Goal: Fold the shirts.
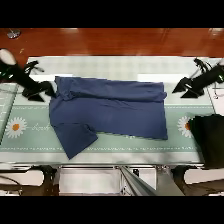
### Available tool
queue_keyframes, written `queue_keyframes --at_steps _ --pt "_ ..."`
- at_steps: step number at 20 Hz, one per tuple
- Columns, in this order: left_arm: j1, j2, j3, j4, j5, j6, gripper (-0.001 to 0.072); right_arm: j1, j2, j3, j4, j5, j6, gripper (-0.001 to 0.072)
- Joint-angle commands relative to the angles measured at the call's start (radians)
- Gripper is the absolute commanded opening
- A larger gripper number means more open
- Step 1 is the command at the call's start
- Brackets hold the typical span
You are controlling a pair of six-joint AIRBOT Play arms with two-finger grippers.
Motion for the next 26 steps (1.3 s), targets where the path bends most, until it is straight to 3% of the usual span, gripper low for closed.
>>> queue_keyframes --at_steps 1,4,6,9,15,17,18,19,22,26 --pt "0.167 0.245 -0.339 -0.069 0.095 0.058 0.0700 -0.073 0.233 -0.324 0.072 -0.144 -0.078 0.0617" --pt "0.336 0.377 -0.618 -0.206 0.188 0.081 0.0700 -0.080 0.397 -0.558 0.177 -0.251 -0.127 0.0617" --pt "0.365 0.408 -0.739 -0.275 0.232 0.119 0.0700 -0.071 0.447 -0.632 0.218 -0.264 -0.142 0.0617" --pt "0.349 0.410 -0.846 -0.451 0.303 0.218 0.0700 -0.040 0.461 -0.660 0.219 -0.251 -0.145 0.0617" --pt "0.238 0.406 -0.922 -0.497 0.415 0.249 0.0700 -0.020 0.461 -0.655 0.241 -0.276 -0.136 0.0617" --pt "0.184 0.403 -0.922 -0.520 0.418 0.299 0.0674 -0.085 0.461 -0.629 0.208 -0.277 -0.097 0.0617" --pt "0.167 0.403 -0.922 -0.520 0.417 0.300 0.0494 -0.125 0.461 -0.623 0.180 -0.262 -0.089 0.0617" --pt "0.159 0.404 -0.922 -0.520 0.407 0.320 0.0036 -0.162 0.461 -0.623 0.124 -0.234 -0.069 0.0617" --pt "0.157 0.404 -0.922 -0.522 0.394 0.344 0.0022 -0.178 0.461 -0.682 -0.031 -0.133 0.003 0.0617" --pt "0.157 0.404 -0.922 -0.523 0.395 0.352 0.0023 -0.072 0.461 -0.802 0.017 -0.145 0.006 0.0617"
